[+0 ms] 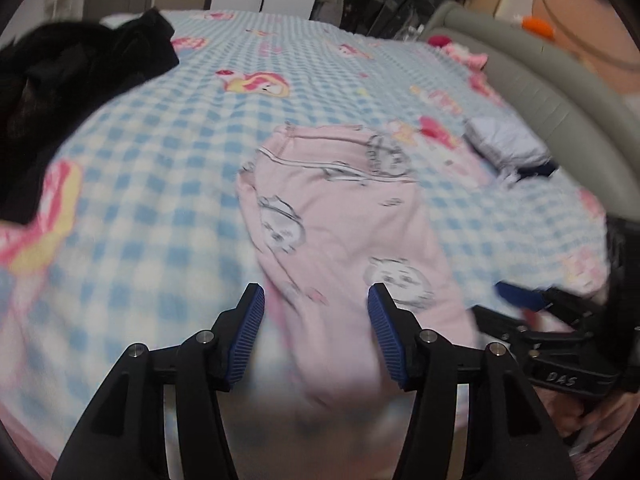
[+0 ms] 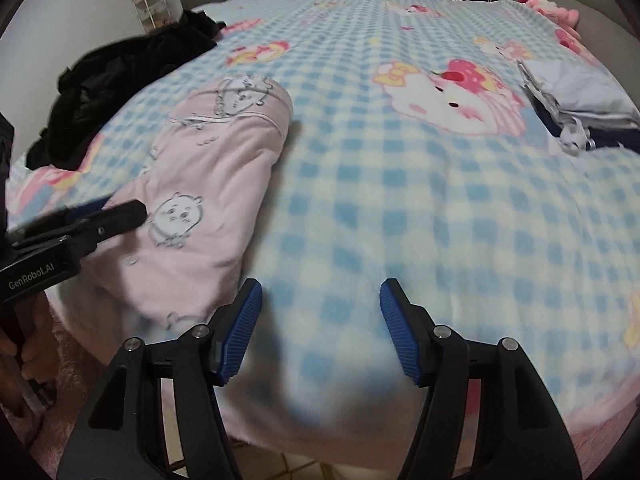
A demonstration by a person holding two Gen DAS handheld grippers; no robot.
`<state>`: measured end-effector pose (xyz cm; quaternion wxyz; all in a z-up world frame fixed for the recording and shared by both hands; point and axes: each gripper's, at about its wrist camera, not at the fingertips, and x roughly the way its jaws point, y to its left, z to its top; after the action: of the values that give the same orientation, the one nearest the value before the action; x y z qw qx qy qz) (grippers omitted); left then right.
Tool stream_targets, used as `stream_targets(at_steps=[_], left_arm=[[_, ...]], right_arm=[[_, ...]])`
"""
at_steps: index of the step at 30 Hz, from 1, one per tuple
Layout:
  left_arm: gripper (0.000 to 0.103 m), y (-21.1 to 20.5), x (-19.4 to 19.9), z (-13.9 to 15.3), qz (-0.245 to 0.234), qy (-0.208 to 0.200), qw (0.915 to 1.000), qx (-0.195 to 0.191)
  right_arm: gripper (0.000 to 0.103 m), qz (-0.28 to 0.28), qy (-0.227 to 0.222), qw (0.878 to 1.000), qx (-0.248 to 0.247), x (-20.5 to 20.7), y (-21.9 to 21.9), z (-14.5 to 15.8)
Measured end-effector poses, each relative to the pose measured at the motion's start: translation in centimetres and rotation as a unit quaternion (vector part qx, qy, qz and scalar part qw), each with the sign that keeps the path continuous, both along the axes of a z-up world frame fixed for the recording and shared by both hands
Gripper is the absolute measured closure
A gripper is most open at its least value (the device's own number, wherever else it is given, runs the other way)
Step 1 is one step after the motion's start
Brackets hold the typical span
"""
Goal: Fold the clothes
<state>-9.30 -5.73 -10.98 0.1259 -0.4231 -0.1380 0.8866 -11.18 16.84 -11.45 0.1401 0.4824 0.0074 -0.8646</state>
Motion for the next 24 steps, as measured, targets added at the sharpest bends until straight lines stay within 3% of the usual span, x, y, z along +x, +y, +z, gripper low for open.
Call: stream_targets(at_steps=[2,4,8,12,15,17,20,24], left_arm=[[0.047,0.3,0.7,0.3,0.007,0.006,0.9999,0.009],[0.047,0.9,1.0,0.2,0.014,0.003,0.9998,-0.011],[0.047,0.8,1.5,-1.0,0.035,-0.028,0.998,-0.044],[0.047,-1.4,2.6,-1.0,0.076,-0.031,0.9963,-0.023],[0.046,-3.8,3.4,-1.7,0.112,-0.042,0.9915,0.051],[0.047,-4.7,3.8,-1.6,0.119,-0.036,0.9886,0.085],[0.047,-4.0,4.3,-0.5,0.101,-0.002,0.9916,0.081],[0.049,-2.1,3.8,-1.4,0.065,-0.028,0.9946,0.076]], right_arm=[[0.039,-0.003,0.003,0.999,-0.037,0.3,0.5,0.6],[0.039,-0.005,0.003,0.997,-0.071,0.3,0.6,0.9],[0.039,0.016,-0.005,0.998,-0.062,0.4,-0.8,0.4],[0.04,0.021,-0.004,1.0,-0.004,0.8,-1.2,-1.1],[0.046,0.003,-0.009,1.0,0.006,0.7,-0.3,-1.1],[0.046,-0.004,-0.004,1.0,-0.025,0.8,0.0,-0.5],[0.043,-0.005,0.005,0.998,-0.067,0.8,0.1,0.4],[0.041,0.014,0.004,0.998,-0.059,0.6,-1.6,-0.1]])
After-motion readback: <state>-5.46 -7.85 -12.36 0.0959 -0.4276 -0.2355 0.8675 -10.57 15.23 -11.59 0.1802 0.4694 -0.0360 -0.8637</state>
